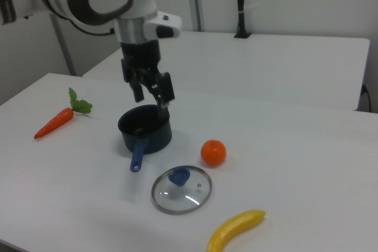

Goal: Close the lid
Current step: 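Move the gripper from above the saucepan to the glass lid's blue knob, then lower the gripper and grasp the blue knob of the glass lid, then lift the glass lid and carry it over the black saucepan, then lower the lid onto the saucepan rim and open the gripper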

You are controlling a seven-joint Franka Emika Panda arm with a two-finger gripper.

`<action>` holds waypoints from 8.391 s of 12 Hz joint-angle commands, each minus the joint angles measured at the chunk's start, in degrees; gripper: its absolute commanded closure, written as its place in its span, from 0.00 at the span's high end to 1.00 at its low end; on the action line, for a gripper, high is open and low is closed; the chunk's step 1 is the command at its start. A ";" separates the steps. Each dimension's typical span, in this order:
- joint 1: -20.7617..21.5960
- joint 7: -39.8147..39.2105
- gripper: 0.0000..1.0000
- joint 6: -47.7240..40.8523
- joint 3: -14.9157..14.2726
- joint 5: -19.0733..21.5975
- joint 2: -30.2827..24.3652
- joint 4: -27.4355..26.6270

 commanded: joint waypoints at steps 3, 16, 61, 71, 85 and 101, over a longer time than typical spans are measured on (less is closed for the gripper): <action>2.84 -7.34 1.00 6.36 -7.40 0.14 -1.41 -8.38; 5.57 -10.60 0.98 31.79 -7.41 -0.39 10.63 -19.75; 27.02 22.27 0.48 20.37 -8.64 10.86 27.86 13.73; 26.93 24.20 0.49 20.46 -8.64 10.86 30.23 16.46; 27.29 23.94 0.77 19.75 -8.64 9.98 31.90 16.20; 27.11 25.18 1.00 12.81 -8.73 9.98 29.98 16.46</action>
